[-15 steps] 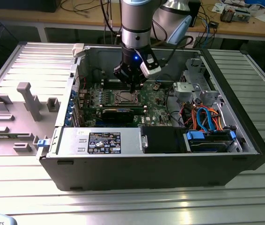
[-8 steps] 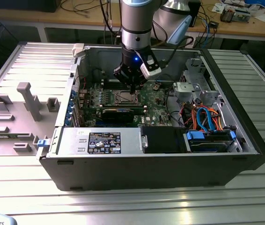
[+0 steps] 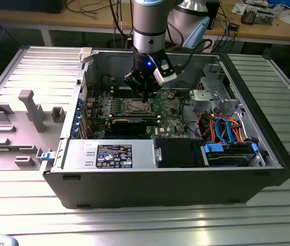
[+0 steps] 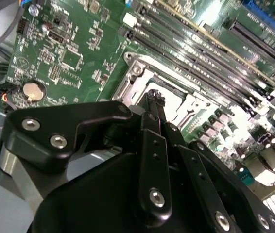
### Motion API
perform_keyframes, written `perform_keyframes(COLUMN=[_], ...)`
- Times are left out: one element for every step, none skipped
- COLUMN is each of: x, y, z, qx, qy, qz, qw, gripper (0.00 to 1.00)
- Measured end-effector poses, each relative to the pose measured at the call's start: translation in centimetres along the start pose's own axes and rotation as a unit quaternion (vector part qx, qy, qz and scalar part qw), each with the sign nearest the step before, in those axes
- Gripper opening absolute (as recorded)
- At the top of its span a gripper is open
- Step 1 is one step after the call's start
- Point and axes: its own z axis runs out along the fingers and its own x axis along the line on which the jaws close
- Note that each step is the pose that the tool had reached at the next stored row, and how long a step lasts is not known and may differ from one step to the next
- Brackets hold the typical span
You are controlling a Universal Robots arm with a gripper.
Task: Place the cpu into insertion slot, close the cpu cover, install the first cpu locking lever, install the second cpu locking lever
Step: 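Install the second cpu locking lever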
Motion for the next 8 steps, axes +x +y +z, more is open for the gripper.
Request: perform_keyframes(x=[0.0, -0.01, 0.0, 0.0, 0.01, 0.01, 0.02, 0.02], y=[-0.04, -0.14, -0.24, -0.33, -0.62, -0.87, -1.1, -1.27], z=[-0.01, -0.01, -0.01, 0.0, 0.02, 0.04, 0.05, 0.05], qx=[-0.0001, 0.0001, 0.0004, 0.0003, 0.0003, 0.0003, 0.0, -0.001], qy=[0.0, 0.0, 0.0001, 0.0001, 0.0001, 0.0001, 0.0002, 0.0002], qz=[0.0, 0.0, 0.0, 0.0, 0.0, 0.0, 0.0, 0.0], qw=[1.0, 1.0, 1.0, 1.0, 1.0, 1.0, 1.0, 1.0], gripper=[0.11, 0.11, 0.11, 0.11, 0.11, 0.11, 0.11, 0.11])
